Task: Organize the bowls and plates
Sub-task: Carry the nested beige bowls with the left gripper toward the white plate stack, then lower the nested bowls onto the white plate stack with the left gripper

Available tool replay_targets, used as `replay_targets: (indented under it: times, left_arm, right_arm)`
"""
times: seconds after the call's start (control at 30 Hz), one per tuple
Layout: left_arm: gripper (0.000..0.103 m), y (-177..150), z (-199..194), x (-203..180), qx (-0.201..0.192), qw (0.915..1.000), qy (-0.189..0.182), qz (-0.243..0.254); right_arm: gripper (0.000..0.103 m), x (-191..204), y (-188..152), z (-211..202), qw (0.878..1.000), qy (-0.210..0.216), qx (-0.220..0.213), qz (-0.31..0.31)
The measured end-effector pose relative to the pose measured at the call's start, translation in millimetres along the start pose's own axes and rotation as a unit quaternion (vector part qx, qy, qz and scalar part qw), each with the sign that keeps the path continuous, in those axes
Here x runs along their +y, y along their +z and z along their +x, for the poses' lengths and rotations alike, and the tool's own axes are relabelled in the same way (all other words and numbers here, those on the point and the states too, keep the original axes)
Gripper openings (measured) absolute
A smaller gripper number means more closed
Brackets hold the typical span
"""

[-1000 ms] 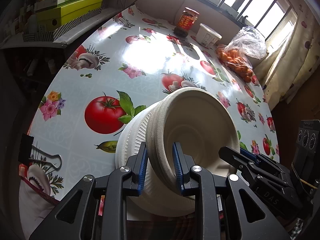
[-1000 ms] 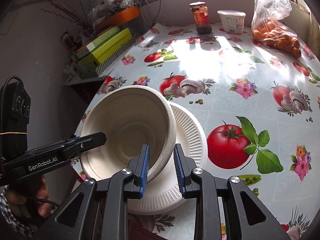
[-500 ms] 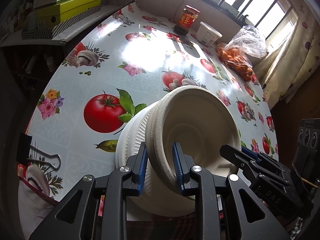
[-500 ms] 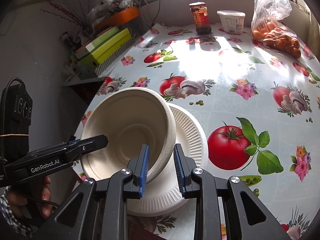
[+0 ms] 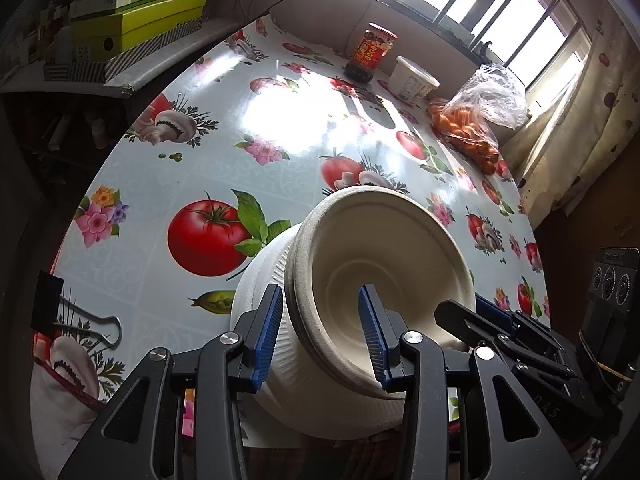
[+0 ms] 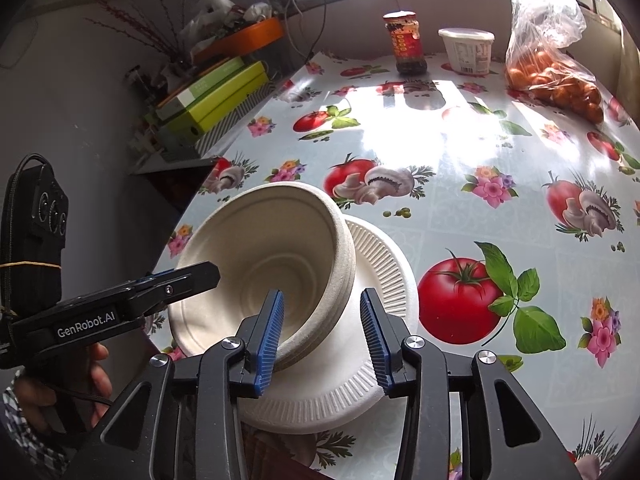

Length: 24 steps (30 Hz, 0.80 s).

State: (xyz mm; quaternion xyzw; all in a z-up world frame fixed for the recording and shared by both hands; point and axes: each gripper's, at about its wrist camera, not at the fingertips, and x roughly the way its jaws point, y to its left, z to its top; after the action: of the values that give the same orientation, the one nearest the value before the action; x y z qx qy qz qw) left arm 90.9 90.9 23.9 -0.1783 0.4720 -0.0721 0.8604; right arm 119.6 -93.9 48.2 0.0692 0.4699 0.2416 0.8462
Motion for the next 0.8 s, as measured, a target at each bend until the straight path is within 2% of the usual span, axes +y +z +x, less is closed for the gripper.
replay_targets:
  times: [0.2, 0.5, 0.7, 0.8]
  left_arm:
    - [0.043, -1.8, -13.0, 5.1, -0.034, 0.9994, 0.008, 0.002]
    - [0.043, -0.6, -21.5, 14.7, -0.056, 0.9984, -0.009, -0.01]
    - [0.043, -6.1, -30.2, 36.9, -0.076, 0.9964, -0.01, -0.037]
    - [0.043, -10.2, -26.1, 54.1, -0.064, 0.9961, -0.007, -0.06]
  right_arm:
    - [0.045, -6.7, 0.7, -17.7, 0.999, 0.008, -0.034, 0.003]
    - [0.045, -36.0, 3.4, -34.0, 0.996, -0.006, -0.07, 0.049]
    - [0.045, -59.6, -0.9, -30.5, 0.994, -0.024, -0.068, 0.084]
    - [0.045, -66.3, -5.2, -23.1, 0.994, -0.036, -0.056, 0.09]
